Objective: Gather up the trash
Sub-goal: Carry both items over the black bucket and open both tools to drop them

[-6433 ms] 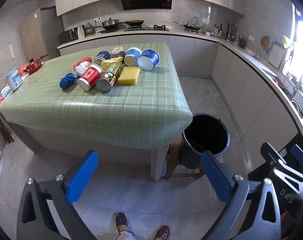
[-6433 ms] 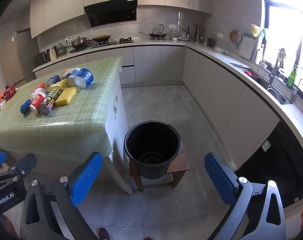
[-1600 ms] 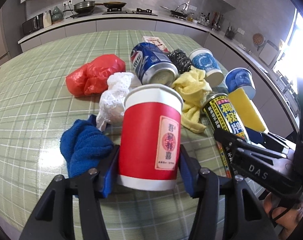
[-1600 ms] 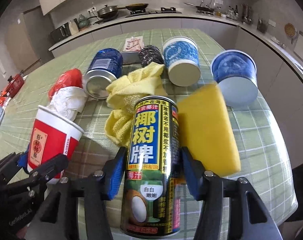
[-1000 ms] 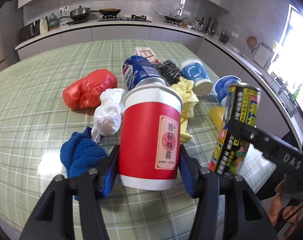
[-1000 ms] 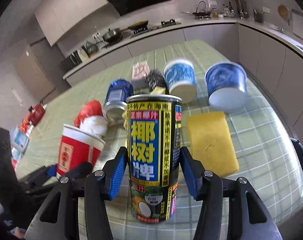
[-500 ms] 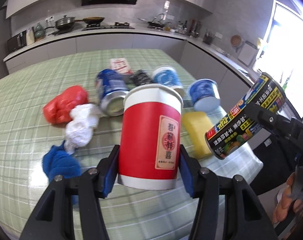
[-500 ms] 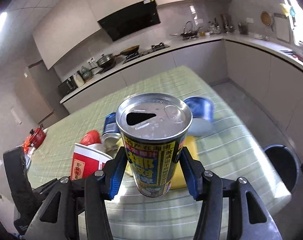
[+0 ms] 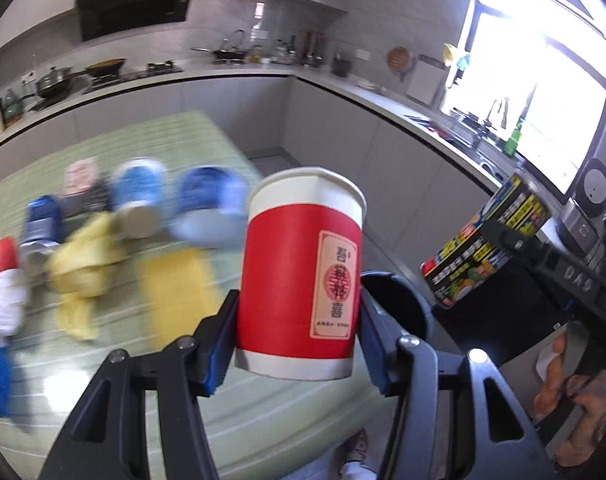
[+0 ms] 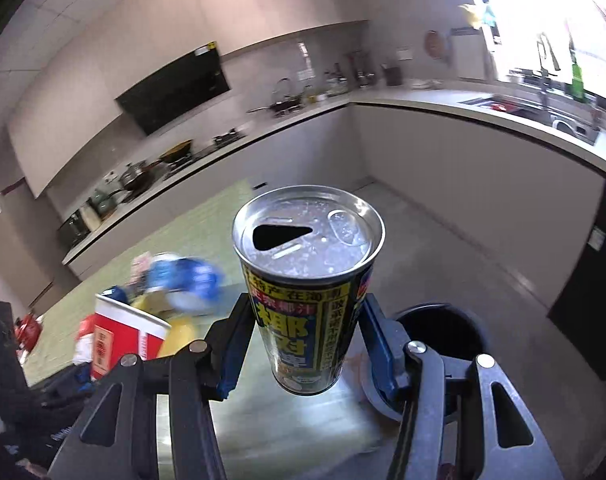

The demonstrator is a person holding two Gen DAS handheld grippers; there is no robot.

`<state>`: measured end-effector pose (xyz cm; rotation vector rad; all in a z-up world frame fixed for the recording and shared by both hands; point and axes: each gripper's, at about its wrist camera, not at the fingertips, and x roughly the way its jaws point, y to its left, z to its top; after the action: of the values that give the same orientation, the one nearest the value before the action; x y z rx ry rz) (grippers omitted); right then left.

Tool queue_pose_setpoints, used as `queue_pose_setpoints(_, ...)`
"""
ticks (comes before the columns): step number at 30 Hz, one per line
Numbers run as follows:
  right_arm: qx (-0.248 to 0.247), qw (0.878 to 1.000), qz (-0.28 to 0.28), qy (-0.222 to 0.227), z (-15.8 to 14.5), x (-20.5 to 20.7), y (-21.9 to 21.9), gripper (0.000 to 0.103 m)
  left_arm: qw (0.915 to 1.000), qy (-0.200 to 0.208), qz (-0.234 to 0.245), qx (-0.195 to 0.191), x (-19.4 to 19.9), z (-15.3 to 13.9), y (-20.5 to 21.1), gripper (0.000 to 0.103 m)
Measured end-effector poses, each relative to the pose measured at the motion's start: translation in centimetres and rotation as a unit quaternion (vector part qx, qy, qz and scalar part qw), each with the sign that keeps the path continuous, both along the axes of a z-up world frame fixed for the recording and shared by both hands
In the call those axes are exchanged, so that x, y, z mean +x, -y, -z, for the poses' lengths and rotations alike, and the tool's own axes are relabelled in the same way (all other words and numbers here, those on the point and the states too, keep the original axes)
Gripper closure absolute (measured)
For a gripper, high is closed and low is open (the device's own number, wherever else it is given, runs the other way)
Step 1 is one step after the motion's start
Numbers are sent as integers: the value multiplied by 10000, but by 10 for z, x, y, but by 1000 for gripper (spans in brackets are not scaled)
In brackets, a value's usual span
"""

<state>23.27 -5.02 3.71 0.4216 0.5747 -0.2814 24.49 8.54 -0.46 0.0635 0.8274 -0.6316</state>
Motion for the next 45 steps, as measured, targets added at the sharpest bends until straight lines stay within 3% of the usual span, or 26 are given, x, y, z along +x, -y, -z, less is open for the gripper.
queue_pose_setpoints(6, 161, 9986, -264, -428, 33, -6, 120, 47, 9991, -416, -44, -11, -7, 26, 123, 47)
queue_pose_setpoints(10, 166, 9952, -565, -785, 66, -1, 174, 47, 9959, -830, -328, 139, 3, 68, 177, 47)
queue_pose_setpoints(18, 471, 9811, -1153, -1483, 159, 23, 210, 47, 9822, -1532, -755, 785, 19, 151, 218, 40)
queue_pose_setpoints(22, 609, 9719, -1456, -1747, 199, 37, 215, 47, 9747, -1696, -1062, 998, 27, 164, 223, 22)
queue_pose_setpoints(26, 765, 9626, -1673, -1991, 221, 55, 213, 44, 9724, -1605, -1416, 932, 30, 151, 216, 22)
queue_pose_setpoints(27, 758, 9605, -1694, -2075, 224, 58, 212, 35, 9728, -1553, -1488, 859, 29, 145, 215, 22)
queue_pose_setpoints(29, 741, 9595, -1731, -2096, 226, 59, 208, 26, 9749, -1472, -1541, 638, 26, 127, 209, 22)
queue_pose_setpoints(32, 723, 9624, -1683, -2005, 218, 62, 206, 26, 9786, -1270, -1512, 572, 18, 100, 207, 22)
queue_pose_setpoints(38, 540, 9739, -1428, -1679, 177, 50, 205, 26, 9847, -1154, -1286, 219, 9, 51, 187, 22)
queue_pose_setpoints(45, 249, 9840, -1206, -1290, 114, 43, 162, 26, 9871, -810, -1371, -152, -2, 0, 115, 20)
